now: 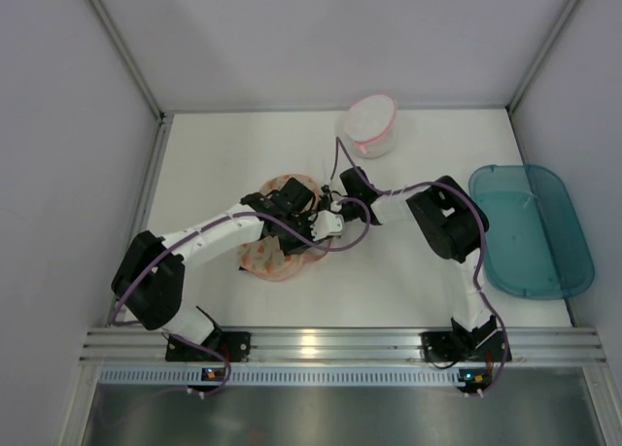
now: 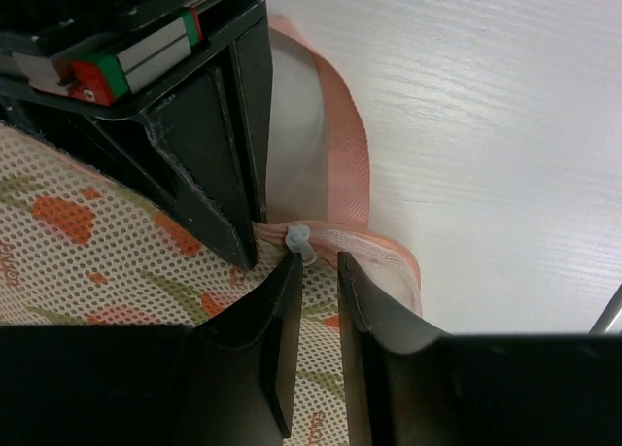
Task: Place the bra in the laundry bag and zip it closed
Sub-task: Zip the laundry bag at the center of the board.
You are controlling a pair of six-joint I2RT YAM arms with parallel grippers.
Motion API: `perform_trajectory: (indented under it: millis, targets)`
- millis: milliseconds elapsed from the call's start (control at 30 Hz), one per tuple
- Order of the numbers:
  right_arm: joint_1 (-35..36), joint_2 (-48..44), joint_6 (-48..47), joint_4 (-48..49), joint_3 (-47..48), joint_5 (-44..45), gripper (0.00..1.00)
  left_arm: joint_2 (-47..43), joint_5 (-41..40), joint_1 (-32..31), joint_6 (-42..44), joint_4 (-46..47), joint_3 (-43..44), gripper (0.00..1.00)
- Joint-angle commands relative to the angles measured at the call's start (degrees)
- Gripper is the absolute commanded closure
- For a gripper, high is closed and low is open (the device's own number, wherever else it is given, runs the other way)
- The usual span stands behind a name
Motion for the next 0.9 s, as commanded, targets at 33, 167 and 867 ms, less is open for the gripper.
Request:
perform_trajectory:
  millis: [33, 167, 867]
  targets:
    - [-0.2, -1.0, 1.6, 3.4, 0.1, -2.1, 1.00, 0.7, -4.8, 0.1, -2.1, 3.4, 0.0, 0.74]
    - [-0.2, -1.0, 1.7, 3.5, -0.2, -2.1, 1.00, 0.3, -7.3, 0.0, -3.5, 5.2, -0.4, 0.64]
    - [-0.4, -0.2, 1.0, 3.3, 0.0, -2.3, 1.00, -15.1, 4.9, 0.0, 9.4, 7.3, -7.7, 0.60]
